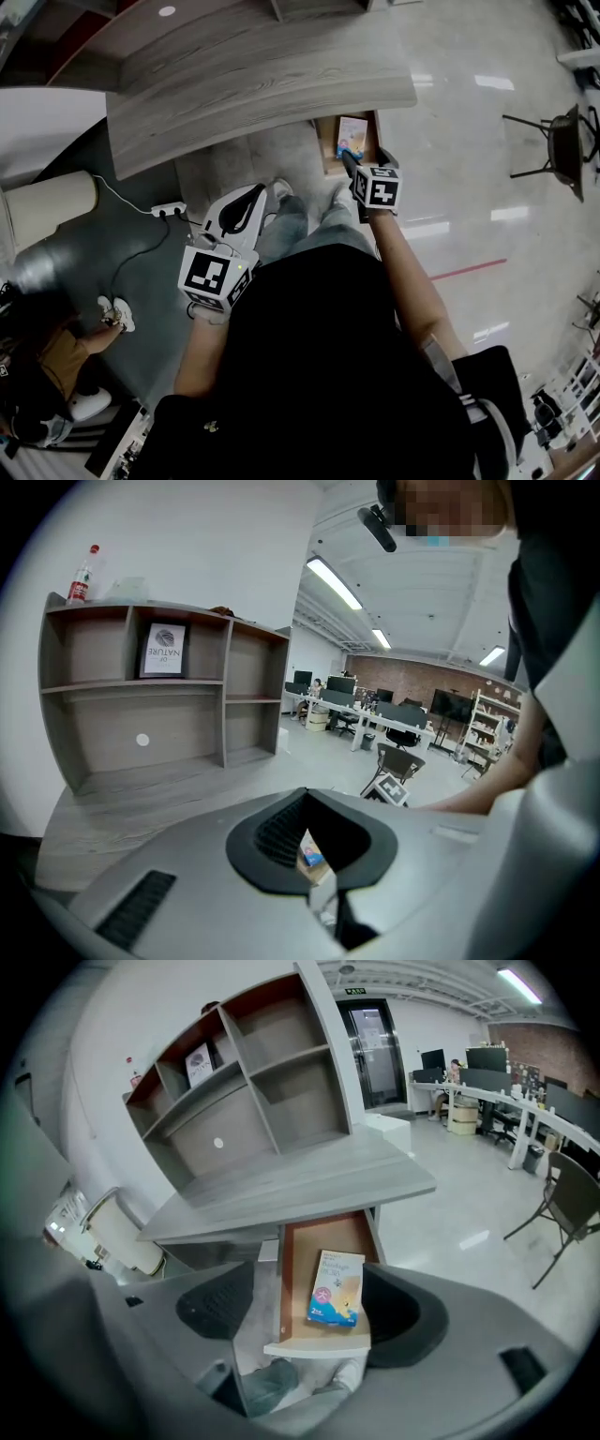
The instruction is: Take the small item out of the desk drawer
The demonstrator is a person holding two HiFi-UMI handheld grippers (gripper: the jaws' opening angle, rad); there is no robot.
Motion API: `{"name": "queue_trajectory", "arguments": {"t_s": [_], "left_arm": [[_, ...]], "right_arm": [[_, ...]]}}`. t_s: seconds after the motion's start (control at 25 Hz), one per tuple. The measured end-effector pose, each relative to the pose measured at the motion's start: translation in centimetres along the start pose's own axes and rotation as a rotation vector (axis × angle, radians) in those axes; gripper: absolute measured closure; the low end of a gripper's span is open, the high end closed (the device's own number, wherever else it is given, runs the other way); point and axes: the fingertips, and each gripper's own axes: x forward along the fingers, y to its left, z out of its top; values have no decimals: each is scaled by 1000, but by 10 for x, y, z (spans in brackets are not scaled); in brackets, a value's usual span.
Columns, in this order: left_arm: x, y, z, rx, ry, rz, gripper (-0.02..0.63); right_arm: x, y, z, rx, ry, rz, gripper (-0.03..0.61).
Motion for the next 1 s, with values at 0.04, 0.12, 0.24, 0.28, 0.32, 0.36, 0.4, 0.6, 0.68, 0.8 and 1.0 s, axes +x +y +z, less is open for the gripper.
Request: {"name": "queue_trajectory", "arguments": {"t_s": [0.04,0.12,0.24,0.28,0.32,0.36,0.4,0.6,0.68,0.8,1.0], "left_arm": [[-2,6,-3,0,8,-6,606],[-3,17,-9,1,23,-20,606],[-3,35,-18,7,45,-39,606],[-3,41,-20,8,52,-42,606],[-2,47,-23,8,59,-44,606],[-2,54,-25,7,65,-45,606],[-1,60,-28,4,72,-45,606],[-2,80,-42,-10,108,-44,606],[-2,86,-47,-15,121,-42,606],[-1,96,-54,-27,137,-36,606],[0,108,-66,-37,167,-29,606]], "right_arm": [[10,-1,-5,17,14,-14,235],[28,-3,-13,39,37,-46,225],[53,-12,-24,61,67,-102,213],[61,-15,-27,69,79,-116,210],[70,-18,-31,76,94,-128,206],[78,-21,-35,83,111,-142,201],[86,-24,-40,90,128,-156,195],[116,-40,-53,95,175,-221,175],[125,-45,-55,95,192,-243,169],[141,-52,-64,112,230,-259,161],[158,-54,-68,106,281,-286,144]]}}
